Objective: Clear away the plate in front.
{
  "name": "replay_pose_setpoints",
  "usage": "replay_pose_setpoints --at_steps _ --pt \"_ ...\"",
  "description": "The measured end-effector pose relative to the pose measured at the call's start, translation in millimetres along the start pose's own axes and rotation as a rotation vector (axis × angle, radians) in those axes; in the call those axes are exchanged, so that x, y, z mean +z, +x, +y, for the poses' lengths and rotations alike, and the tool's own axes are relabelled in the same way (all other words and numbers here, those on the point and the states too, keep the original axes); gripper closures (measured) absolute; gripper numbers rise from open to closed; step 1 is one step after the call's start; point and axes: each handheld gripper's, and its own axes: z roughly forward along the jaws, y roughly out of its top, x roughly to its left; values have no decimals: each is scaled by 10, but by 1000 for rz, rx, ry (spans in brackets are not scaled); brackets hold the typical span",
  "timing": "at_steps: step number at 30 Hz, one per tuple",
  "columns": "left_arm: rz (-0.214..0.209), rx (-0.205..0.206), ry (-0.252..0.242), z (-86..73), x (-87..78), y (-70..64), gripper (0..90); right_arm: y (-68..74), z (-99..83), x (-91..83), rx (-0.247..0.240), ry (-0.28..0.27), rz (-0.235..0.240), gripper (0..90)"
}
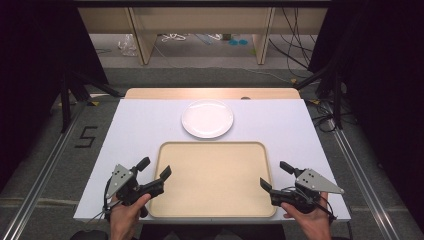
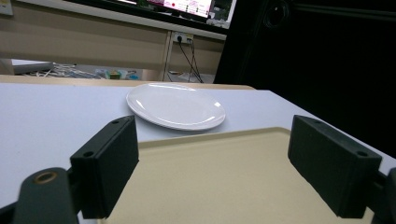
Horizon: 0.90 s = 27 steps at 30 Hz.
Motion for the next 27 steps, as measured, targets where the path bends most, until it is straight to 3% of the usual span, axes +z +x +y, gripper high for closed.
replay_pose_setpoints --at_steps 12,27 --pt "-3 -3 2 -9 18 -5 156 6 1 3 1 -6 7 157" --pt "-16 -62 16 -21 112 -78 157 13 2 9 3 -3 16 157"
